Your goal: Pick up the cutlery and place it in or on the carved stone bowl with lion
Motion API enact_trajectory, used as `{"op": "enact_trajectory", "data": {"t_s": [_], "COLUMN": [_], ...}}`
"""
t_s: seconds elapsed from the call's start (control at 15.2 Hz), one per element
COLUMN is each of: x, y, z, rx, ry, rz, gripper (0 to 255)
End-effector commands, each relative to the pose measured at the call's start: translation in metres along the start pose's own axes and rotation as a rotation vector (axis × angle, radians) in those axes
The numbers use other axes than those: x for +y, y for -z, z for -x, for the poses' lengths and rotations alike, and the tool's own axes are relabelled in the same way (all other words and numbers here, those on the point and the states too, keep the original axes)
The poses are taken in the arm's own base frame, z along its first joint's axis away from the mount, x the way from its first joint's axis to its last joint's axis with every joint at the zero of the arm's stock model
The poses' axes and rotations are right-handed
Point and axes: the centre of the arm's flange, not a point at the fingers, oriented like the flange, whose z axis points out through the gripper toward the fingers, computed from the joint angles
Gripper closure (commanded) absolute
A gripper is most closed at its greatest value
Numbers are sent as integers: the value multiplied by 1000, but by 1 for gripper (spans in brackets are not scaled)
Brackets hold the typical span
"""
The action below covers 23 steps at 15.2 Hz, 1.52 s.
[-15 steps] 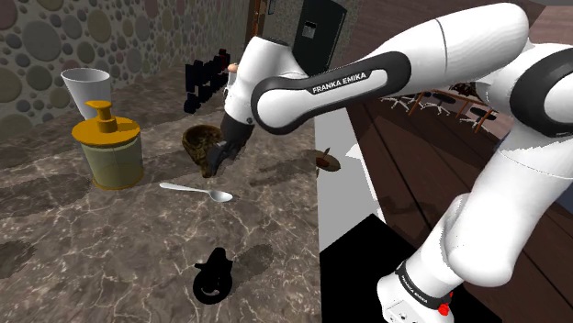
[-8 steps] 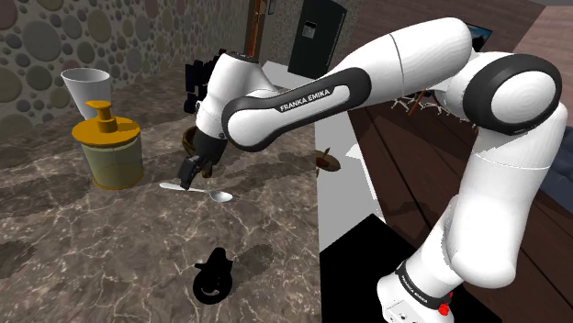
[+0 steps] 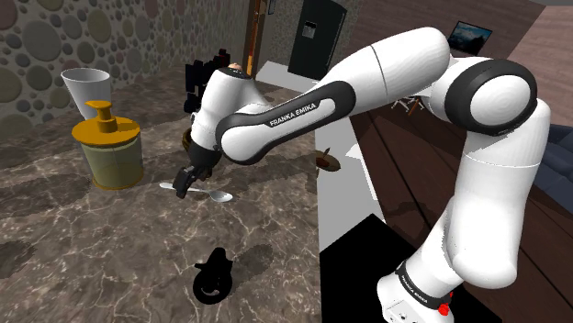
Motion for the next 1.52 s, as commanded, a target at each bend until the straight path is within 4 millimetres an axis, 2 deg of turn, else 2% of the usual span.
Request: {"op": "enact_trajectory", "data": {"t_s": [0.0,0.26,0.33,0.92,1.45], "x": [0,0,0,0,-5], "y": [-1,-1,-1,-1,40], "z": [0,0,0,0,-10], "rx": [0,0,0,0,0], "ry": [0,0,0,0,0], "rz": [0,0,0,0,0], "gripper": [0,0,255,255,255]}}
